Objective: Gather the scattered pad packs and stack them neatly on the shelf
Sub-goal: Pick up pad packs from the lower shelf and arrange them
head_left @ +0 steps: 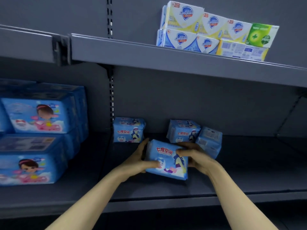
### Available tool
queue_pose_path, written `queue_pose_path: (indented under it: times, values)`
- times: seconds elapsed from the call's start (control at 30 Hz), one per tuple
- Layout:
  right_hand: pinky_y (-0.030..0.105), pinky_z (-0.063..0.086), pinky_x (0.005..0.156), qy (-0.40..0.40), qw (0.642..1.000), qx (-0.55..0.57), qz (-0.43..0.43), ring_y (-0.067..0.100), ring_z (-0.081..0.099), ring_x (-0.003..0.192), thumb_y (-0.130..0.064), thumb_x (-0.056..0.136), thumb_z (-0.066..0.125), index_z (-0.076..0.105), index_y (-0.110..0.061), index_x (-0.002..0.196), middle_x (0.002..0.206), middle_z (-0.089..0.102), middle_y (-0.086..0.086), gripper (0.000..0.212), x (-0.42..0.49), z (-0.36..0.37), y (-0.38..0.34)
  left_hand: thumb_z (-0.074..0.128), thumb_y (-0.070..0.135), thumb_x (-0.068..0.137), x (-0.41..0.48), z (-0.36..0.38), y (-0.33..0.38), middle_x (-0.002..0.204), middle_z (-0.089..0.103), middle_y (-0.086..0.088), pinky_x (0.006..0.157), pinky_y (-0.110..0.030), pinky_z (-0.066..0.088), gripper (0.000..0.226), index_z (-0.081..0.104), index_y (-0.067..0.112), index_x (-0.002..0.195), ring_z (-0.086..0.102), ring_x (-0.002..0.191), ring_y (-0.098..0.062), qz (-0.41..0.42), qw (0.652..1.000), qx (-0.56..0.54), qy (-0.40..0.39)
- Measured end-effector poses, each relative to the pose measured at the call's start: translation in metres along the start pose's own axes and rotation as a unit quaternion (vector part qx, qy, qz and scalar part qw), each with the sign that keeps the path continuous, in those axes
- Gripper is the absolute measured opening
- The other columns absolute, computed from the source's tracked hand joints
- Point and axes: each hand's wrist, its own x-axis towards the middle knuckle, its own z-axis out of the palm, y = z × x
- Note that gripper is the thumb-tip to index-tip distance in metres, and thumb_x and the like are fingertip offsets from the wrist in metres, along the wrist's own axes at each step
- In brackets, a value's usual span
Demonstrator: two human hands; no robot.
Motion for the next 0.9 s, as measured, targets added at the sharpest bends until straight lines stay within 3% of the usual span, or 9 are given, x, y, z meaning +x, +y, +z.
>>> queue_pose_path:
  times: [0.07,0.13,0.2,0.27,0.4,0.57,0.73,0.9]
  values:
    - [0.041,0.053,0.085,-0.002,0.998,-0.054,-0.027,0.017,0.065,0.087,0.001,0.085,0.062,0.058,-0.018,0.113,0.098,0.067,0.001,0.033,0.005,0.01,-0.005,0.074,0.022,0.075,-0.004,-0.007,-0.003,0.124,0.048,0.016,0.083,-0.026,0.053,0.097,0.008,0.036,0.145,0.053,0.107,0.0,0.002,0.999,-0.02,0.031]
    - [0.03,0.056,0.078,-0.006,0.993,-0.103,-0.056,0.009,0.063,0.088,0.003,0.082,0.065,0.054,-0.022,0.119,0.102,0.063,-0.005,0.047,0.008,0.022,-0.01,0.069,0.012,0.081,-0.007,-0.015,-0.006,0.12,0.048,0.019,0.091,-0.026,0.049,0.088,0.012,0.037,0.143,0.053,0.107,-0.001,0.006,0.998,-0.026,0.064]
    - [0.013,0.051,0.069,-0.008,0.983,-0.158,-0.09,-0.001,0.059,0.086,0.004,0.077,0.07,0.051,-0.025,0.119,0.101,0.058,-0.013,0.055,0.011,0.035,-0.015,0.071,0.016,0.078,-0.009,-0.024,-0.009,0.127,0.05,0.012,0.1,-0.03,0.045,0.087,0.017,0.037,0.143,0.053,0.114,-0.006,0.01,0.995,-0.022,0.093]
    - [0.006,0.046,0.068,-0.008,0.968,-0.224,-0.117,-0.004,0.057,0.085,0.003,0.073,0.073,0.051,-0.024,0.12,0.101,0.056,-0.016,0.059,0.015,0.049,-0.018,0.071,0.023,0.071,-0.011,-0.032,-0.01,0.127,0.053,0.008,0.1,-0.03,0.045,0.087,0.022,0.037,0.142,0.055,0.113,-0.008,0.011,0.994,-0.006,0.111]
    - [0.015,0.046,0.081,0.005,0.938,-0.311,-0.151,0.01,0.06,0.1,-0.003,0.066,0.076,0.053,-0.02,0.127,0.12,0.055,0.002,0.067,0.022,0.072,-0.02,0.068,0.032,0.064,-0.014,-0.045,-0.009,0.124,0.056,0.009,0.099,-0.028,0.046,0.087,0.027,0.039,0.14,0.057,0.111,-0.008,-0.003,0.989,0.055,0.136]
    - [0.022,0.044,0.093,0.039,0.911,-0.369,-0.178,0.014,0.053,0.111,-0.007,0.07,0.073,0.054,-0.023,0.129,0.125,0.045,-0.001,0.064,0.022,0.09,-0.02,0.066,0.018,0.081,-0.015,-0.055,0.0,0.13,0.053,0.007,0.089,-0.016,0.042,0.071,0.033,0.028,0.142,0.054,0.113,-0.009,0.004,0.968,0.192,0.16]
    - [0.012,0.035,0.083,0.075,0.887,-0.395,-0.227,0.015,0.053,0.11,-0.005,0.077,0.067,0.055,-0.021,0.127,0.125,0.044,-0.001,0.054,0.019,0.1,-0.027,0.064,0.016,0.082,-0.012,-0.051,0.014,0.135,0.046,-0.002,0.092,-0.018,0.041,0.067,0.034,0.028,0.141,0.05,0.117,-0.017,0.026,0.938,0.288,0.192]
    - [0.01,0.033,0.081,0.102,0.87,-0.402,-0.268,0.018,0.053,0.111,-0.005,0.081,0.065,0.053,-0.019,0.13,0.131,0.043,0.0,0.052,0.026,0.104,-0.043,0.064,0.012,0.082,-0.007,-0.053,0.033,0.134,0.032,-0.009,0.083,-0.016,0.036,0.068,0.033,0.028,0.14,0.052,0.111,-0.025,0.026,0.914,0.327,0.237]
